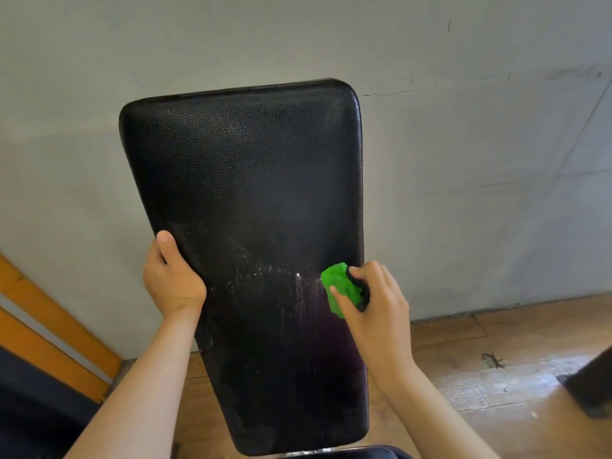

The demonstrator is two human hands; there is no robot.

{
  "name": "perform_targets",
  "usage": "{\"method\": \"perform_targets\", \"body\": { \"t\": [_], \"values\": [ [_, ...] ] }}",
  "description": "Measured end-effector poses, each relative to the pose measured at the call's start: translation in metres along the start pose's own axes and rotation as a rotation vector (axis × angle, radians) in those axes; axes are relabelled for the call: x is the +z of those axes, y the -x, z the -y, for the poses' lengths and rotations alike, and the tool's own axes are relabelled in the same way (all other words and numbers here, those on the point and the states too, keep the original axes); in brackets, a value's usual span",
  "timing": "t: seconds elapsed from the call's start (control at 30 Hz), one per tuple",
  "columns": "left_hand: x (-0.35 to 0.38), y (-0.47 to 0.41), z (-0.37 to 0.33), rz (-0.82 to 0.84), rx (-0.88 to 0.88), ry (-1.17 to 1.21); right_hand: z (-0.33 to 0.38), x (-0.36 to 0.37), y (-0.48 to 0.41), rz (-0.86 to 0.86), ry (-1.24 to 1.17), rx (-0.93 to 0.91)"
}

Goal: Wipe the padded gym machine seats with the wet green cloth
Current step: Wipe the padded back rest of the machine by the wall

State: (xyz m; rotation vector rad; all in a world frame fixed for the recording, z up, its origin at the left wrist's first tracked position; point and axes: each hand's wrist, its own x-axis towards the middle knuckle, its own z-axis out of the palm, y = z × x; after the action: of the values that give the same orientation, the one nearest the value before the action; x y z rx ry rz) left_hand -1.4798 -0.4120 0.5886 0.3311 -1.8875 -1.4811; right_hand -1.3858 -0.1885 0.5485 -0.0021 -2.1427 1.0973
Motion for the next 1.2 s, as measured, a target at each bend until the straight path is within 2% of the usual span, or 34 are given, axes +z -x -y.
{"method": "perform_targets", "body": {
  "t": [0.1, 0.23, 0.47, 0.6, 0.73, 0.83, 1.0, 1.2],
  "values": [
    [0.0, 0.0, 0.001, 0.0, -0.006, 0.006, -0.005, 0.0, 0.012, 0.064, 0.034, 0.062],
    [0.0, 0.0, 0.002, 0.0, -0.012, 0.006, 0.003, -0.005, 0.007, 0.09, -0.063, 0.163],
    [0.001, -0.002, 0.002, -0.017, -0.027, -0.003, 0.04, -0.007, -0.048, -0.077, -0.189, 0.034],
    [0.002, -0.002, 0.001, -0.022, -0.032, 0.019, 0.041, 0.0, -0.054, -0.125, -0.18, -0.015],
    [0.001, -0.001, 0.001, -0.022, 0.011, 0.004, 0.015, 0.015, -0.02, -0.091, -0.034, -0.076],
    [0.001, 0.0, 0.002, -0.013, 0.034, 0.0, -0.005, 0.026, 0.01, 0.007, 0.047, -0.109],
    [0.0, -0.001, 0.004, -0.007, 0.018, -0.003, -0.022, 0.029, 0.04, 0.18, 0.059, -0.021],
    [0.001, -0.001, 0.004, -0.012, 0.032, 0.002, 0.005, 0.018, 0.004, 0.098, -0.059, -0.036]
  ]
}}
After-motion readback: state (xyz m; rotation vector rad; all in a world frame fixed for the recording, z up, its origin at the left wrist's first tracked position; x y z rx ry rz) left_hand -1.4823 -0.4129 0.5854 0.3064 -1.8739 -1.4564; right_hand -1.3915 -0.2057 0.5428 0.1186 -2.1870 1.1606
